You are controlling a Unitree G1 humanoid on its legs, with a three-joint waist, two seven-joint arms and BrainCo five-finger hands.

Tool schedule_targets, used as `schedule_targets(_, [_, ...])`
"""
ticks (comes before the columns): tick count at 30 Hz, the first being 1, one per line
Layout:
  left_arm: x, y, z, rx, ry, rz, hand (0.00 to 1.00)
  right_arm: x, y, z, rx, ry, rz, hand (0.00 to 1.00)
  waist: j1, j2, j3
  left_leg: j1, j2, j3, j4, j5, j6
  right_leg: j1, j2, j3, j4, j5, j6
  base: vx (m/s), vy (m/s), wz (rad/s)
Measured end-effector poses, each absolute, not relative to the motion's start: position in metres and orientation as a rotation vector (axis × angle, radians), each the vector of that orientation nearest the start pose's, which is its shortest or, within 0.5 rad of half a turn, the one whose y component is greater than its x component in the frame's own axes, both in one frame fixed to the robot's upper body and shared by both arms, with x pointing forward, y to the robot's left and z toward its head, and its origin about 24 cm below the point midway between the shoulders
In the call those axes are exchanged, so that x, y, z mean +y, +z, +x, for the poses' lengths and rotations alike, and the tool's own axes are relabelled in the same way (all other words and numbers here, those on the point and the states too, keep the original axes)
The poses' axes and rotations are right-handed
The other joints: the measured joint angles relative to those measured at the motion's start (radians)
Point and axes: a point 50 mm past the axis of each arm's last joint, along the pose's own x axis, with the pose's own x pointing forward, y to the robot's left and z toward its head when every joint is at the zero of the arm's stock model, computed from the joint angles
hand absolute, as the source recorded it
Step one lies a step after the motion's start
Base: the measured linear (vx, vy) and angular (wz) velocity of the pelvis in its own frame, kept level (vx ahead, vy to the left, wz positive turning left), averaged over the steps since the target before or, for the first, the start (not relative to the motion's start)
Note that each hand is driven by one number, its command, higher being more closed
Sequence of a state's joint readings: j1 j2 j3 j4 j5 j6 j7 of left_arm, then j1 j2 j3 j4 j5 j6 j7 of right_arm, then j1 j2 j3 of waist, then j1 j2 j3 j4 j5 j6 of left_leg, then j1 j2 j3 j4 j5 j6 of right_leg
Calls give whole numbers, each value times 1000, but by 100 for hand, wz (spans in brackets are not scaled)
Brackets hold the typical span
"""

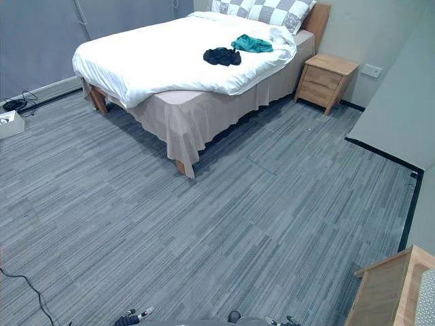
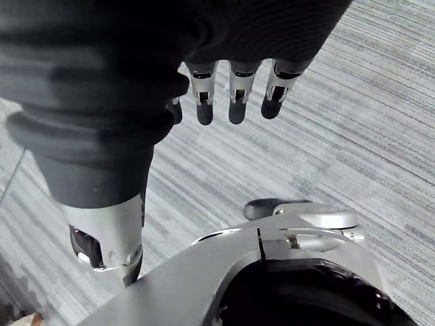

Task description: Tidy the bed and pick cloth on bed and put in laundry

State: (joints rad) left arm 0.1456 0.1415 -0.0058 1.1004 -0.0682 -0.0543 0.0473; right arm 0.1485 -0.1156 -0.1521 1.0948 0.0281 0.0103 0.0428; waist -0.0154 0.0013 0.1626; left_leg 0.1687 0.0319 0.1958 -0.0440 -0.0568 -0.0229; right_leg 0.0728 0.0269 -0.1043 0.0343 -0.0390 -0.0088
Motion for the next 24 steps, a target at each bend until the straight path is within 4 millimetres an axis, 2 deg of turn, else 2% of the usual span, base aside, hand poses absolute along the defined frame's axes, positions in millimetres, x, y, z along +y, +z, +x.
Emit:
schedule_targets(2, [212, -165, 65, 1173, 182, 95, 0, -211, -168, 60, 1217, -214, 46, 0, -1, -11, 19, -34, 0, 6, 68, -24, 17, -80, -23, -6, 174, -71, 26, 100, 5, -3])
schedule_targets(3, [213, -164, 74, 1155, 176, 101, 0, -211, -167, 64, 1203, -219, 53, 0, 0, -14, 40, -49, 6, 5, 120, -64, 23, -162, -43, -22, 379, -110, 83, 0, 0, 0])
schedule_targets(5, [217, -163, 76, 1150, 175, 116, 0, -209, -166, 69, 1180, -228, 75, 0, 2, -20, 65, -56, 8, -2, 180, -115, 34, -269, -79, -35, 631, -107, 79, 24, -22, 10])
schedule_targets(6, [222, -161, 79, 1143, 178, 129, 0, -207, -165, 73, 1170, -238, 98, 0, -2, -43, 80, -44, 7, -9, 227, -151, 37, -340, -114, -39, 817, -115, 69, 132, -67, 16])
schedule_targets(7, [224, -161, 78, 1145, 181, 135, 0, -205, -166, 71, 1174, -252, 121, 0, 0, -55, 89, -12, 13, -15, 240, -169, 31, -362, -137, -39, 891, -142, 77, 173, -85, 17])
schedule_targets(8, [224, -161, 78, 1147, 181, 137, 0, -205, -166, 70, 1174, -262, 129, 0, 0, -54, 91, 2, 20, -19, 240, -176, 27, -364, -139, -41, 882, -152, 77, 258, -104, 17])
schedule_targets(9, [223, -161, 78, 1146, 179, 137, 0, -206, -166, 70, 1172, -282, 134, 0, -5, -46, 94, 22, 46, -32, 243, -192, 17, -367, -138, -52, 785, -160, 81, 303, -162, 19])
schedule_targets(10, [221, -161, 81, 1140, 174, 134, 0, -209, -165, 72, 1162, -300, 143, 0, -10, -32, 105, 20, 85, -39, 252, -208, -5, -369, -126, -78, 579, -144, 77, 317, -182, 14])
schedule_targets(11, [221, -161, 83, 1136, 170, 134, 0, -210, -165, 73, 1158, -304, 147, 0, -11, -26, 110, 19, 101, -40, 254, -217, -18, -368, -117, -89, 449, -109, 80, 337, -216, 2])
schedule_targets(12, [223, -160, 84, 1134, 160, 151, 0, -208, -165, 73, 1156, -312, 165, 0, -10, -33, 115, 21, 112, -40, 253, -234, -45, -352, -120, -91, 185, -15, 111, 361, -261, -7])
schedule_targets(13, [227, -159, 86, 1133, 159, 170, 0, -204, -167, 71, 1161, -317, 188, 0, -11, -53, 134, 48, 107, -31, 261, -263, -69, -356, -158, -83, 83, 12, 121, 388, -295, -8])
schedule_targets(14, [227, -159, 86, 1137, 159, 174, 0, -203, -167, 69, 1168, -323, 196, 0, -13, -56, 142, 72, 107, -28, 264, -283, -81, -355, -175, -79, 77, 15, 122, 436, -354, -16])
schedule_targets(15, [222, -160, 86, 1146, 150, 168, 0, -208, -167, 66, 1171, -339, 196, 0, -17, -43, 152, 118, 127, -23, 263, -316, -90, -357, -167, -98, 134, 99, 110, 495, -355, -12])
schedule_targets(16, [215, -162, 87, 1148, 139, 153, 0, -216, -165, 66, 1167, -350, 180, 0, -32, 15, 156, 162, 176, -9, 244, -346, -59, -375, -128, -127, 233, 105, 95, 623, -402, -16])
schedule_targets(17, [207, -164, 84, 1155, 130, 133, 0, -224, -165, 62, 1171, -372, 172, 0, -38, 46, 133, 177, 196, -3, 232, -357, -7, -406, -102, -143, 293, 87, 67, 657, -369, -30])
schedule_targets(18, [204, -163, 88, 1140, 129, 120, 0, -226, -164, 61, 1176, -385, 171, 0, -25, 69, 122, 159, 217, -4, 314, -290, -19, -423, -86, -140, 350, 66, 25, 553, -327, -46])
schedule_targets(19, [204, -163, 89, 1134, 135, 114, 0, -226, -165, 61, 1184, -379, 164, 0, -23, 69, 122, 138, 231, -8, 383, -253, -41, -417, -78, -142, 362, 52, 3, 450, -293, -51])
schedule_targets(20, [204, -163, 88, 1131, 140, 109, 0, -227, -164, 61, 1187, -375, 155, 0, -27, 71, 120, 110, 254, -19, 490, -188, -49, -388, -60, -145, 366, 34, -26, 437, -309, -34])
schedule_targets(21, [205, -163, 87, 1123, 152, 99, 0, -228, -164, 61, 1187, -374, 143, 0, -36, 76, 118, 39, 302, -43, 691, -37, -56, -324, -23, -150, 351, -11, -71, 552, -323, -18])
schedule_targets(22, [205, -162, 88, 1115, 161, 88, 0, -229, -164, 59, 1194, -369, 128, 0, -38, 74, 124, -34, 337, -66, 859, 26, -69, -274, 6, -153, 313, -25, -86, 637, -319, -9])
schedule_targets(23, [206, -162, 89, 1106, 169, 82, 0, -230, -164, 60, 1194, -362, 115, 0, -34, 79, 126, -85, 358, -75, 981, 12, -61, -234, 24, -152, 285, -28, -90, 513, -222, -3])
schedule_targets(24, [209, -160, 90, 1088, 195, 69, 0, -229, -165, 59, 1199, -347, 97, 0, -26, 77, 134, -171, 368, -84, 1153, -34, -46, -142, 49, -149, 224, -32, -96, 475, -191, 2])
